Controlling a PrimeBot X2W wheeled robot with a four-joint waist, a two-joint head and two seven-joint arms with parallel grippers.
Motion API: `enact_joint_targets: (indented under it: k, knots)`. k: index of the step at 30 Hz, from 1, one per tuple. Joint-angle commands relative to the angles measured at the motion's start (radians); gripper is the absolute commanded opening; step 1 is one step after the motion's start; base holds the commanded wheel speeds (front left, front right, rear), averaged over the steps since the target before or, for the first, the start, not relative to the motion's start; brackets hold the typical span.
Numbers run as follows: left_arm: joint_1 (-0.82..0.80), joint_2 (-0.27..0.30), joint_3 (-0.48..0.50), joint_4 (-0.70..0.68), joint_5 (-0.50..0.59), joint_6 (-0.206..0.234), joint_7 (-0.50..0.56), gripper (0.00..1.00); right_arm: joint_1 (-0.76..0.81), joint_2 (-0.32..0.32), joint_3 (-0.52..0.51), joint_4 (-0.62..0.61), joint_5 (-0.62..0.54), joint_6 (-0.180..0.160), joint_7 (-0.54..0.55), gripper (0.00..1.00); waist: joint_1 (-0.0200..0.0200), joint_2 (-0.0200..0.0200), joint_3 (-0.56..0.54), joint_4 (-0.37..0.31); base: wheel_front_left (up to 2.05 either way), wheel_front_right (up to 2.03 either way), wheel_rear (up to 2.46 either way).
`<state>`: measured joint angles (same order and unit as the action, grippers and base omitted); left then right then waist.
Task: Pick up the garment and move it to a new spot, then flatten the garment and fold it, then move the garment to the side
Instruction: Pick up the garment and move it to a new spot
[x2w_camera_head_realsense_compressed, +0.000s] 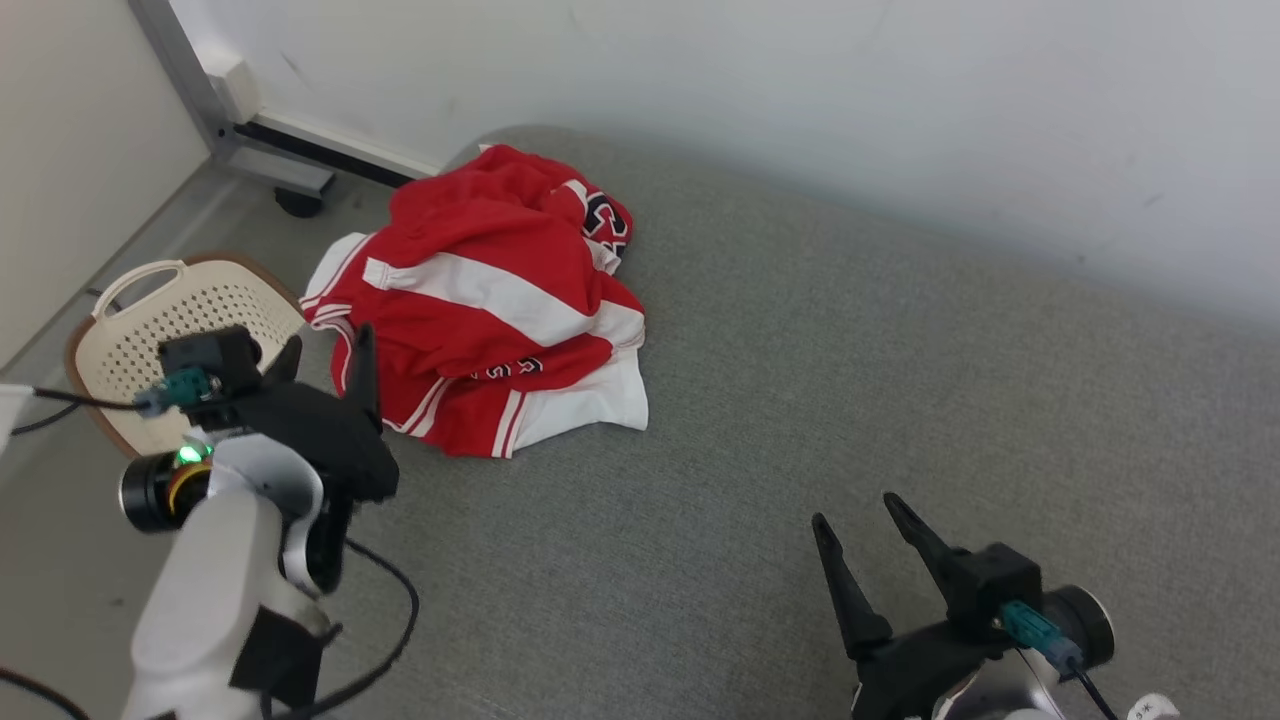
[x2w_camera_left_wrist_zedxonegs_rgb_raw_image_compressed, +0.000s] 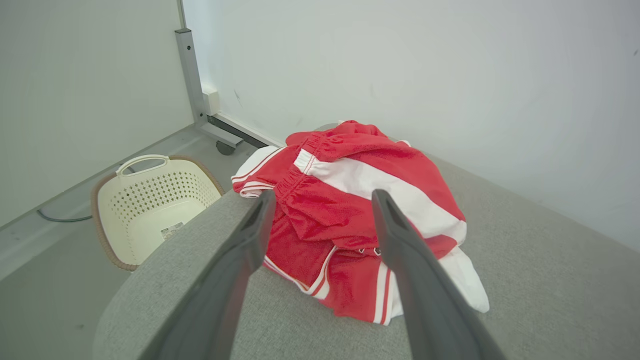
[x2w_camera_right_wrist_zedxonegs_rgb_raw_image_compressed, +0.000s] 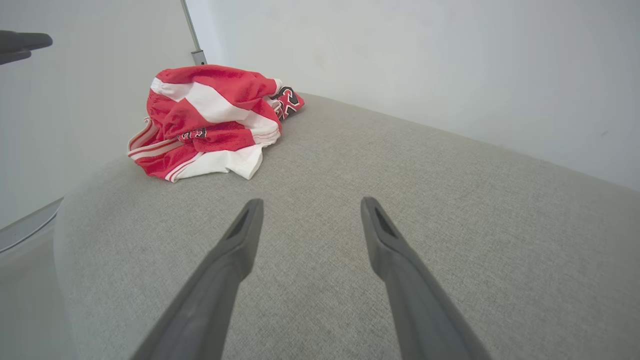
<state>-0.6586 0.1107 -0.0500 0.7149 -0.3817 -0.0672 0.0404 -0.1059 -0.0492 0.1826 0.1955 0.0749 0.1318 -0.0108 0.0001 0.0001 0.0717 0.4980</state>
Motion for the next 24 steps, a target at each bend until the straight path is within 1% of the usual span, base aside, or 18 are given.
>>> enact_joint_targets:
  k: [1,3,8,14,16,19,22,23,24]
  knots:
    - [-0.039,-0.001,0.008,0.023,-0.022,-0.004,0.014,1.00,-0.024,-0.002,0.010,-0.026,-0.014,-0.002,0.014,1.00,-0.0001,-0.0001,0.162,-0.134,0.00,0.00,0.00]
    - [-0.104,0.001,0.011,0.070,-0.032,-0.011,0.038,1.00,-0.037,-0.004,0.010,-0.077,-0.038,-0.002,0.041,1.00,-0.0001,-0.0001,0.207,-0.164,0.00,0.00,0.00]
    - [-0.228,0.024,0.024,0.174,-0.048,-0.001,0.066,1.00,-0.077,-0.004,-0.003,-0.198,-0.079,-0.002,0.077,1.00,-0.0001,-0.0001,0.311,-0.233,0.00,0.00,0.00]
    - [-0.300,0.017,0.026,0.269,-0.068,0.001,0.076,1.00,-0.078,-0.004,-0.023,-0.291,-0.098,-0.002,0.097,1.00,-0.0001,-0.0001,0.386,-0.276,0.00,0.00,0.00]
    - [-0.316,0.019,0.029,0.299,-0.075,0.010,0.082,1.00,-0.077,-0.003,-0.028,-0.308,-0.099,-0.002,0.100,1.00,-0.0001,-0.0001,0.401,-0.284,0.00,0.00,0.00]
    - [-0.335,0.042,0.023,0.340,-0.045,0.066,0.059,1.00,-0.076,-0.003,-0.030,-0.320,-0.095,-0.002,0.100,1.00,-0.0001,-0.0001,0.411,-0.295,0.00,0.00,0.00]
    - [-0.349,0.053,0.016,0.366,-0.025,0.115,0.026,1.00,-0.075,-0.003,-0.034,-0.320,-0.089,-0.002,0.096,1.00,-0.0001,-0.0001,0.411,-0.300,0.00,0.00,0.00]
    - [-0.352,0.054,0.013,0.374,-0.018,0.123,0.015,0.94,-0.076,-0.003,-0.035,-0.317,-0.088,-0.002,0.095,1.00,-0.0001,-0.0001,0.409,-0.299,0.00,0.00,0.00]
    - [-0.355,0.054,0.011,0.380,-0.019,0.124,0.003,0.43,-0.075,-0.002,-0.037,-0.312,-0.085,-0.002,0.093,1.00,-0.0001,-0.0001,0.405,-0.298,0.00,0.00,0.00]
